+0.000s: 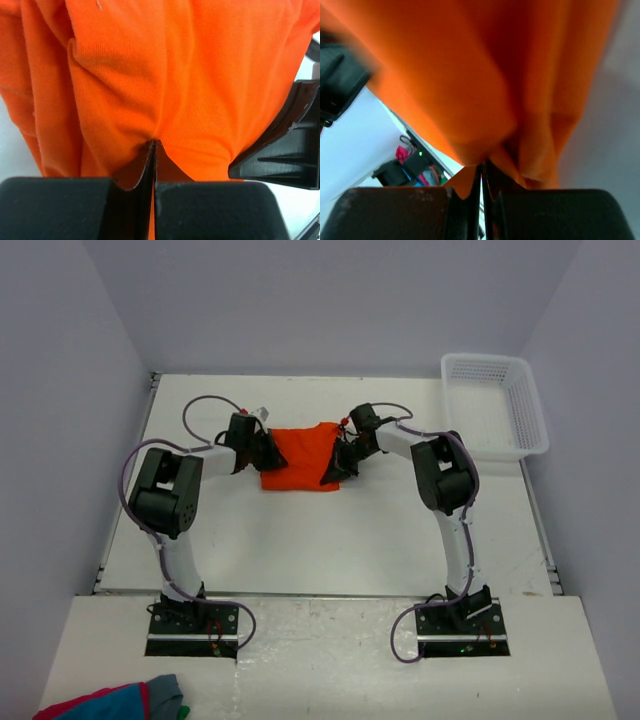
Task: Fold and stack the t-shirts
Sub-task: Smooth out wrinkles on the folded tshirt, then put the neatly folded tshirt into the corner of the board with the left arm
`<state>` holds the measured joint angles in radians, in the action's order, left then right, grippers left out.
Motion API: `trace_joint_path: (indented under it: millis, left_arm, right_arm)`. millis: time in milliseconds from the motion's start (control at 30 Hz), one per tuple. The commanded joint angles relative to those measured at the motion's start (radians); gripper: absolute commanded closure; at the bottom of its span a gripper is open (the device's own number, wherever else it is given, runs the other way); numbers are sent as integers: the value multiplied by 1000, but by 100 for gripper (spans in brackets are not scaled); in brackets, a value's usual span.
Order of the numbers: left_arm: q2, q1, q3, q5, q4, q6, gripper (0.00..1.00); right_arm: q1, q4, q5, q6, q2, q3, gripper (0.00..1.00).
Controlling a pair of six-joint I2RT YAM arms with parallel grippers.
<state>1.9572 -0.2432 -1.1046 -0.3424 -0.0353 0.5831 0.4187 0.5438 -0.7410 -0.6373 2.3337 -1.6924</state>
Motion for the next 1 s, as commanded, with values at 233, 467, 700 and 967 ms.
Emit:
trace_joint_path:
  millis: [233, 467, 700, 967]
  left_arm:
    - [-99, -73, 233, 82, 61, -20, 100]
    - [-228, -113, 385, 80, 32, -5, 100]
    - [-423, -153, 497, 101, 20, -2, 100]
    - [-699, -171, 428, 158, 89, -54, 100]
  right_arm:
    - [6, -128, -72, -76, -178, 327, 100]
    - [25, -274, -80, -113, -324, 571, 100]
    - [122, -295, 12, -47, -526, 757, 100]
    - [249, -67, 259, 17, -809, 657, 100]
